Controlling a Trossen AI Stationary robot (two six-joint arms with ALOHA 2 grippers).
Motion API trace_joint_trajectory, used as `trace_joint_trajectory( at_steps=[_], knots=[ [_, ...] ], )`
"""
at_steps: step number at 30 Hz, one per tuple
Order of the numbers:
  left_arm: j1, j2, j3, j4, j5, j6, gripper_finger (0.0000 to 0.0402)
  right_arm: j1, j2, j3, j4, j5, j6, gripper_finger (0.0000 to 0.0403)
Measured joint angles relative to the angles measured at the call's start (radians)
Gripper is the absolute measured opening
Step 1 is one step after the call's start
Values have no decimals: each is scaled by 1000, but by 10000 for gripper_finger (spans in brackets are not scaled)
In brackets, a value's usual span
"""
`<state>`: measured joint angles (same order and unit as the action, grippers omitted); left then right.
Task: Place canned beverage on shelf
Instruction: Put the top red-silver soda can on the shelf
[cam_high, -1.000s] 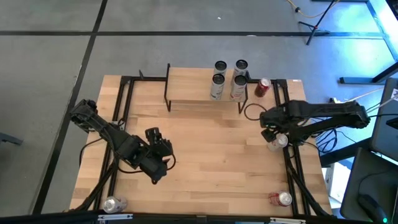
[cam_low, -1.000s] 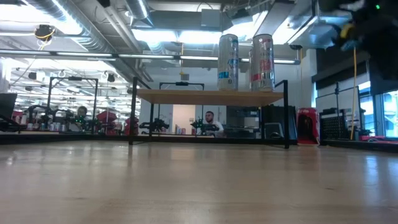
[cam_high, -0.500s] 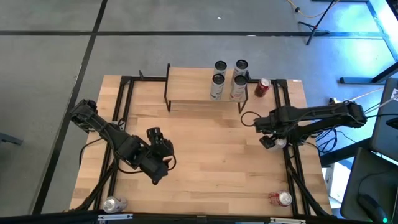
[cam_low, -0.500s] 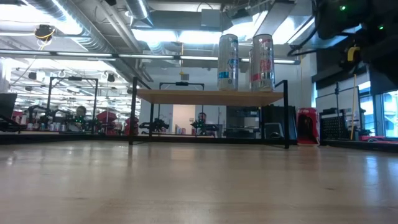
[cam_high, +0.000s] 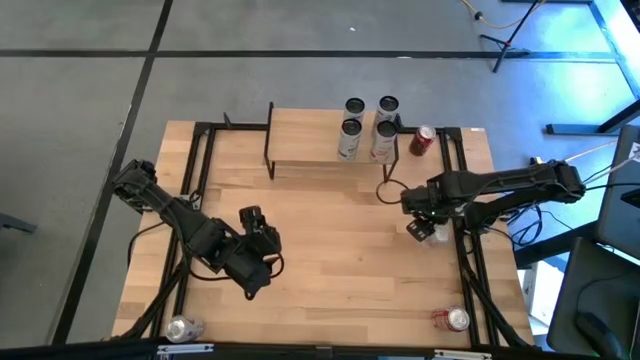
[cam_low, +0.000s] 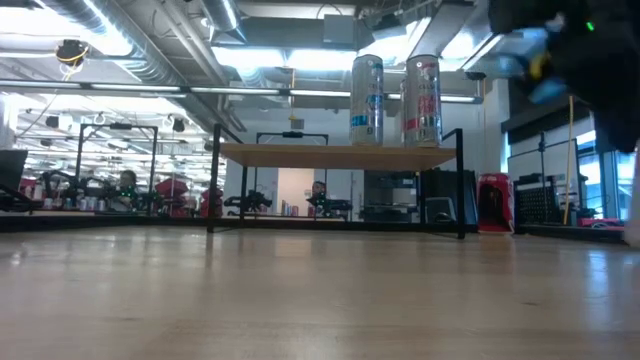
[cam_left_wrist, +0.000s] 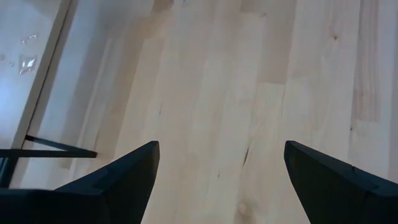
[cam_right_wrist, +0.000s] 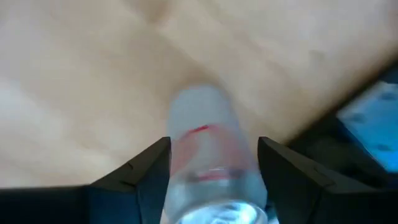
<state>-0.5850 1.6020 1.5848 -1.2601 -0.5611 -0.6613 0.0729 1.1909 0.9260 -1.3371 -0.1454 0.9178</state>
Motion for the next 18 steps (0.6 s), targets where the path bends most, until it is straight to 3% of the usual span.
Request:
trace_joint_trajectory(
  at_steps=[5, 12, 18],
  knots=[
    [0, 0, 0, 11, 4, 7, 332, 67, 7, 101, 156, 44, -9, 193],
    [0, 0, 0, 14, 3, 18, 332, 91, 51, 141, 159, 63, -3, 131],
    [0, 0, 0, 16, 2, 18, 332, 91, 49, 142, 152, 4, 28, 142]
  ],
)
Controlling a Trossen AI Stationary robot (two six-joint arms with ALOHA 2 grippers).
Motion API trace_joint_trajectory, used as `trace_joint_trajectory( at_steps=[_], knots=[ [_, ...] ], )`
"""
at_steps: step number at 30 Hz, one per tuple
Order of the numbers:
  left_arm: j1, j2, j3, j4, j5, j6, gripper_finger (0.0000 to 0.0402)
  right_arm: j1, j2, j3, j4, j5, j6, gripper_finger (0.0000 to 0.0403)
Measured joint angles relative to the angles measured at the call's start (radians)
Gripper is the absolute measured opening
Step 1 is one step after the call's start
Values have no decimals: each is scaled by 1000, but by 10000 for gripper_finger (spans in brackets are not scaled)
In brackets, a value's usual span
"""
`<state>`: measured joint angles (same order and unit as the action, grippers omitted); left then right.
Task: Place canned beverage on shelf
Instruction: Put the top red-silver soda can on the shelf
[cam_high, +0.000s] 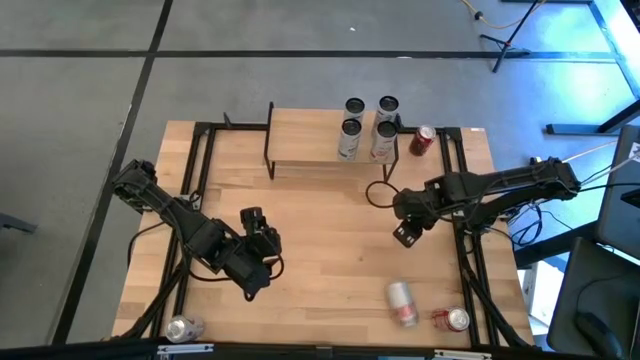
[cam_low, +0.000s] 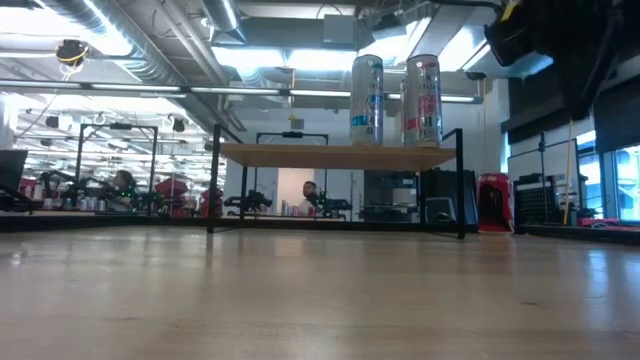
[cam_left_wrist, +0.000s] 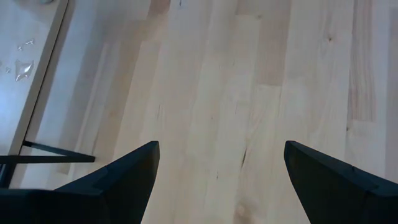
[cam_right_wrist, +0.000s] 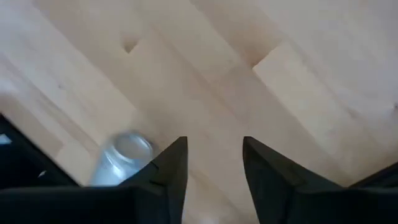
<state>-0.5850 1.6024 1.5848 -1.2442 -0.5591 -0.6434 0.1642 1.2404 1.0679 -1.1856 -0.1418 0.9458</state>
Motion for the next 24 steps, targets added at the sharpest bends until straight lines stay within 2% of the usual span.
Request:
trace_joint_trajectory(
  at_steps=[3, 6, 9, 12, 14, 20, 24],
  knots=[
    [0, 0, 0, 0, 0, 0, 332, 1, 0, 0, 14, -55, 24, 176],
    [0, 0, 0, 17, 4, 0, 332, 78, 1, 0, 156, -125, 93, 221],
    [0, 0, -24, 131, 44, 25, 332, 203, 26, 2, 332, -85, 123, 263],
    [0, 1, -89, 313, 168, 94, 332, 291, 79, 2, 493, -27, 192, 289],
    [1, 1, -143, 412, 229, 103, 332, 333, 139, 2, 589, 4, 242, 295],
    [30, 2, -268, 579, 274, 91, 332, 396, 320, 1, 764, -35, 306, 298],
    [28, 30, -379, 757, 367, 84, 332, 408, 399, 1, 873, -37, 329, 298]
  ],
)
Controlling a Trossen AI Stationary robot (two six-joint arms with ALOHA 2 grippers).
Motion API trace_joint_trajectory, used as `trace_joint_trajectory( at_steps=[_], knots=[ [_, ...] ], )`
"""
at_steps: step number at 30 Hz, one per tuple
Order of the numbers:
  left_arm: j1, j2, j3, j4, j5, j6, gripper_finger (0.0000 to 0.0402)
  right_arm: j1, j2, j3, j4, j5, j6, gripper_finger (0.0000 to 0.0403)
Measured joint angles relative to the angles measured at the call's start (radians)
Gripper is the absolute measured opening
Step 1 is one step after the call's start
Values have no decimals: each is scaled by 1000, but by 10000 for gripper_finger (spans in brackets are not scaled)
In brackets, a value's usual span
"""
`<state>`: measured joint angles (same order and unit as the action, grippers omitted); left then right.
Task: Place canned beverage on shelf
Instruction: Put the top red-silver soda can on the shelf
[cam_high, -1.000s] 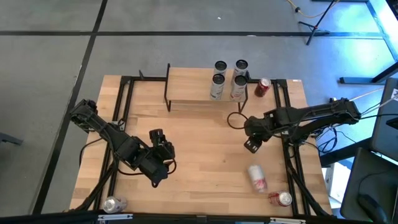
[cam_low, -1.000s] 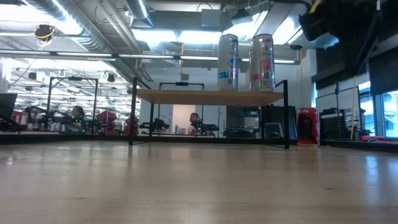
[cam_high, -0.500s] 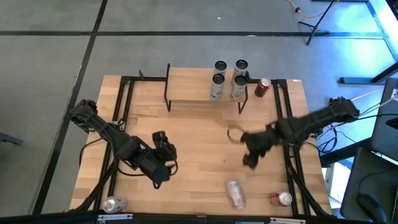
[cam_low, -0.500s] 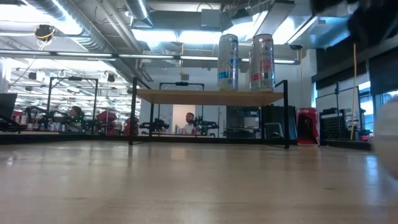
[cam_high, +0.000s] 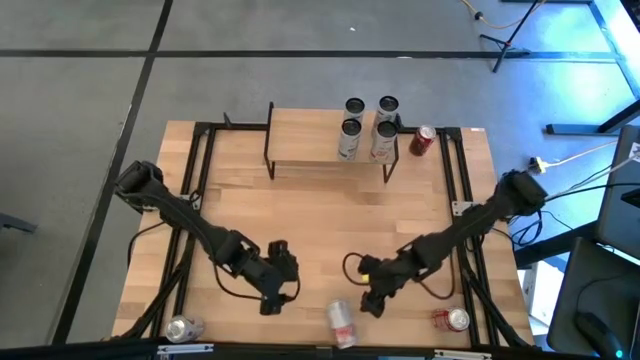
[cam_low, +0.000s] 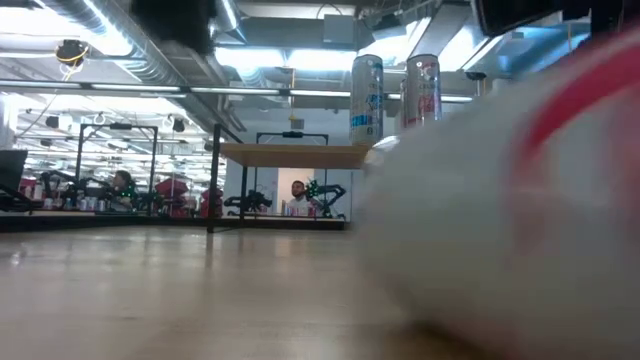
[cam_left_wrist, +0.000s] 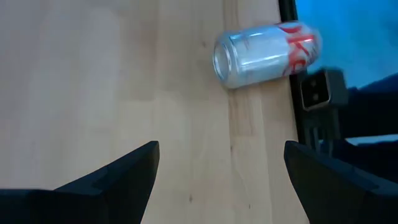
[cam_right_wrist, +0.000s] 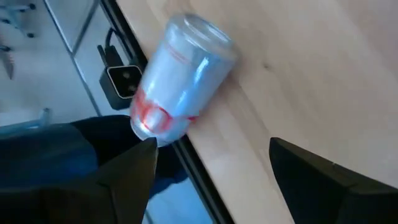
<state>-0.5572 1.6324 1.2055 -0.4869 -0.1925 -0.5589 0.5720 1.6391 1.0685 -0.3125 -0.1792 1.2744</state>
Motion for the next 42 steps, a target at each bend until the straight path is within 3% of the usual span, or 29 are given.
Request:
trace_joint_trajectory(
  at_steps=[4, 12, 21, 31, 42],
  knots=[
    [-30, 77, -69, 154, 5, -26, 332, 5, 79, 0, 163, -1, 8, 297],
    [-65, 242, -64, 316, 0, -85, 332, 3, 191, -1, 347, -23, 11, 280],
    [-43, 261, -61, 409, -41, -61, 332, 8, 200, -1, 375, 47, 4, 278],
    [-13, 301, -60, 528, -50, -6, 332, 33, 200, 0, 421, 225, 4, 278],
    [27, 369, -61, 576, -54, -12, 332, 49, 210, 0, 410, 336, 7, 318]
  ],
)
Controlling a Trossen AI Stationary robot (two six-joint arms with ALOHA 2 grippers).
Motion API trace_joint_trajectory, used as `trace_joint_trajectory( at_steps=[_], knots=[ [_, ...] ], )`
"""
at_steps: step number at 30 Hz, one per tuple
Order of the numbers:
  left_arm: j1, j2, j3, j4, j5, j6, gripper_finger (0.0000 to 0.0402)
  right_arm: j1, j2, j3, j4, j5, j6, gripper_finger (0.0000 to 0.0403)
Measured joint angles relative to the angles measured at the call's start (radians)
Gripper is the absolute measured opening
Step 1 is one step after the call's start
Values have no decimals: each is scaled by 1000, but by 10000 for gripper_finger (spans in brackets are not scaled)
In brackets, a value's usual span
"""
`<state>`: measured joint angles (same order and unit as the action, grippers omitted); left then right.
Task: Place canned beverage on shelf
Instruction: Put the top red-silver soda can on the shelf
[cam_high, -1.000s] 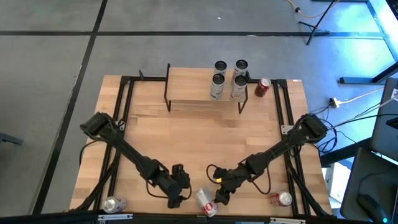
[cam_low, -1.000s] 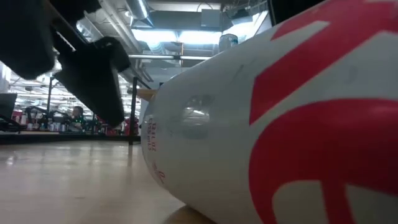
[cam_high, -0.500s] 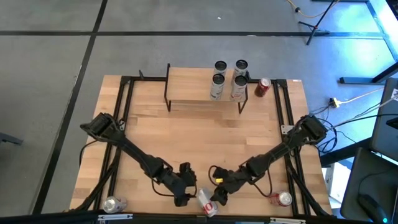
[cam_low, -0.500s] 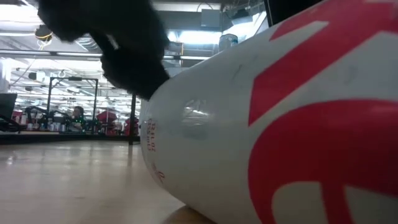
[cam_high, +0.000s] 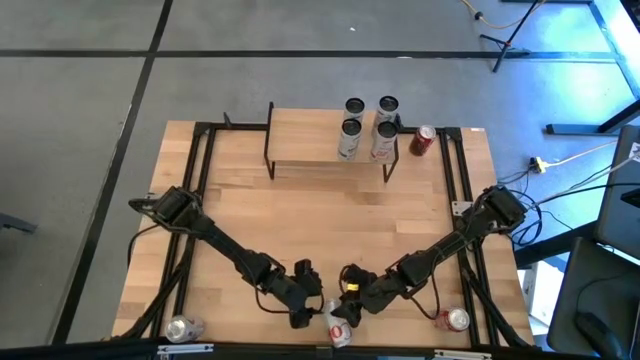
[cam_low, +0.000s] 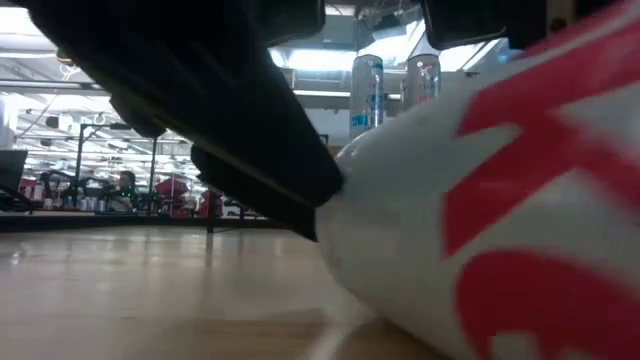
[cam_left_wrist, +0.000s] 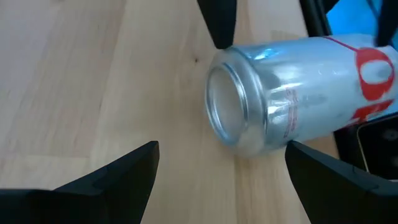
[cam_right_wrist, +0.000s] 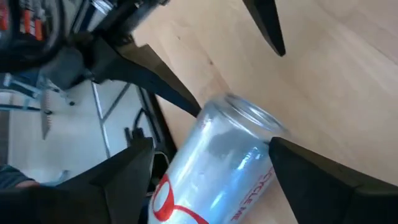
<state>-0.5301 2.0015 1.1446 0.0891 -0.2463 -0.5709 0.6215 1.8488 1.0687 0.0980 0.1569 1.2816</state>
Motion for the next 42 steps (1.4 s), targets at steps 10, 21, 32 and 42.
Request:
trace_joint_trajectory(
  at_steps=[10, 21, 32, 42],
  knots=[
    [84, 2, -1, 41, 15, 7, 332, 7, 1, 1, -157, -52, 81, 311],
    [115, -39, -1, -60, 63, 61, 332, -43, 0, 2, -220, 56, 97, 310],
    [99, -262, 0, -323, 35, 86, 332, -230, -30, -1, -266, 6, -221, 310],
    [85, -293, -1, -317, 25, 74, 332, -268, -193, -2, -391, -131, -294, 310]
  ],
)
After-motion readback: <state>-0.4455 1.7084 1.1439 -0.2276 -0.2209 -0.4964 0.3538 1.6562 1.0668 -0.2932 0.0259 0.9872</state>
